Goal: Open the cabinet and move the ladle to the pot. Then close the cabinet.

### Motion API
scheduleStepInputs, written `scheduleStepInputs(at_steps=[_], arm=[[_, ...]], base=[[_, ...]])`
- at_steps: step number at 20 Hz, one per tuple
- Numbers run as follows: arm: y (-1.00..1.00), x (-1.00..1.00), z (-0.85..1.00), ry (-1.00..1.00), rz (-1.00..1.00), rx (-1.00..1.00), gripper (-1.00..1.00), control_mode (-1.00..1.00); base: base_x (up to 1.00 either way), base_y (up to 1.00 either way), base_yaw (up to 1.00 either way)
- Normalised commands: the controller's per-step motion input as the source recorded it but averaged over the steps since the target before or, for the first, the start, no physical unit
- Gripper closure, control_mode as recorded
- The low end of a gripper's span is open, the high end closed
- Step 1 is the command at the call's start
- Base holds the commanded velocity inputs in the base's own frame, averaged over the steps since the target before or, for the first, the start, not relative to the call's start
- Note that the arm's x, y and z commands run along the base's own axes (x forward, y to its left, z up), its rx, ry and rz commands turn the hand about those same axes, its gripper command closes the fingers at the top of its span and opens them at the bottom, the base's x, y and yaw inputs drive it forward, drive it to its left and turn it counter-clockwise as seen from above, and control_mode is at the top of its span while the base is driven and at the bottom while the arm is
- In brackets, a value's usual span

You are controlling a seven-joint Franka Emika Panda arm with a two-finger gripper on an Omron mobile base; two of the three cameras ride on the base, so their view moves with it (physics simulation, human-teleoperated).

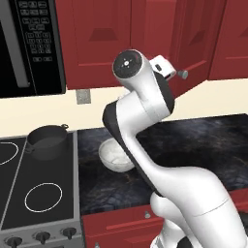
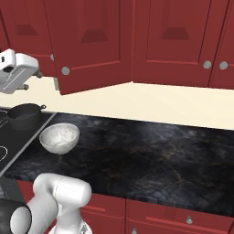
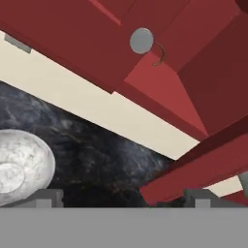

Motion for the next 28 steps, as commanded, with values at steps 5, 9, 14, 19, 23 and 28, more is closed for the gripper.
scheduleStepInputs(at_steps=[5, 9, 14, 19, 23, 28], arm=[[0.0, 0.72, 0.0, 0.05, 0.0, -0.11, -1.0, -1.0], [-0.04, 0.54, 0.0, 0.05, -0.01, -0.16, -1.0, -1.0], [-0.31, 0.39, 0.0, 0.07, -0.05, -0.15, -1.0, -1.0], [-0.47, 0.18, 0.0, 0.08, -0.06, -0.14, -1.0, -1.0], [-0.52, 0.01, 0.0, 0.04, -0.05, -0.16, -1.0, -1.0], [-0.58, -0.36, 0.0, 0.0, -0.07, -0.17, -1.0, -1.0]], base=[[0.0, 0.0, 0.0], [0.0, 0.0, 0.0], [0.0, 0.0, 0.0], [0.0, 0.0, 0.0], [0.0, 0.0, 0.0], [0.0, 0.0, 0.0]])
